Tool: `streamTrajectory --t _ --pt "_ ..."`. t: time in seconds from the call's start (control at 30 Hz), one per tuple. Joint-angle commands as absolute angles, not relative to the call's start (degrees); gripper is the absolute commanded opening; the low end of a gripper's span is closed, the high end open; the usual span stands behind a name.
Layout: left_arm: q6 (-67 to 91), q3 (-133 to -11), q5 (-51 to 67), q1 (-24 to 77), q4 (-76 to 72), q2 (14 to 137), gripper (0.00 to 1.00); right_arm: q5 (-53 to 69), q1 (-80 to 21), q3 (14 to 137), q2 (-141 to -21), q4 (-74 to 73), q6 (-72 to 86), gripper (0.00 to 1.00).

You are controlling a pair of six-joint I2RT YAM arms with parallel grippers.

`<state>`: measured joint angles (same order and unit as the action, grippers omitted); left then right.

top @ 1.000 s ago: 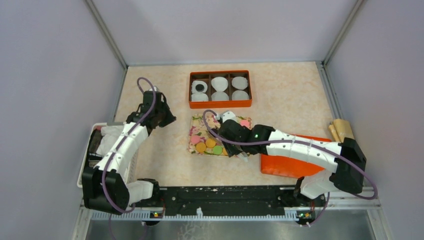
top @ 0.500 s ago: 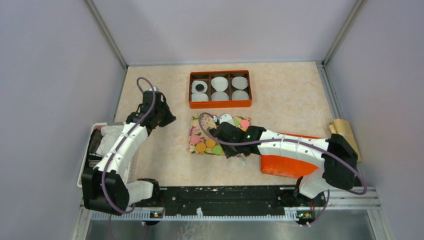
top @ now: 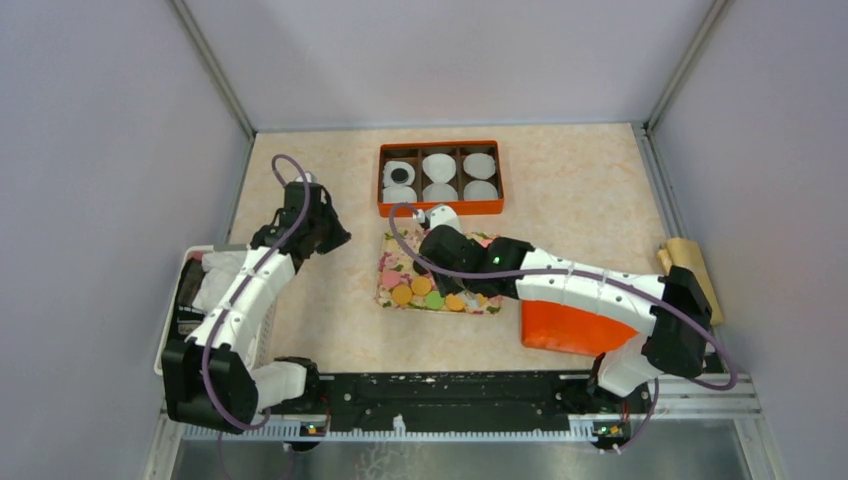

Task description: Pack the cookies

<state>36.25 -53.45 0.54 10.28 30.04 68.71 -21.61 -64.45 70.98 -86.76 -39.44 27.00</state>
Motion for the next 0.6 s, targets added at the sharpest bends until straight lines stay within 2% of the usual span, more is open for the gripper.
streamTrajectory --t 0.0,0.13,0.23,0.57 --pt "35.96 -54.49 -1.8 10.04 29.81 66.52 0.0 -25.51 -64.97 77.51 -85.43 -37.89 24.84 0.02" --pt "35.67 -54.58 -2.89 10.02 29.97 66.16 0.0 -26.44 -64.94 81.27 -87.87 -39.03 23.25 0.02" --pt "35.47 -54.75 -2.9 10.02 29.97 66.26 0.0 -26.15 -64.95 82.56 -90.34 -41.45 23.28 0.09" --pt "35.6 -54.49 -2.39 10.02 29.78 66.98 0.0 -21.81 -64.95 71.29 -85.68 -38.36 26.97 0.13"
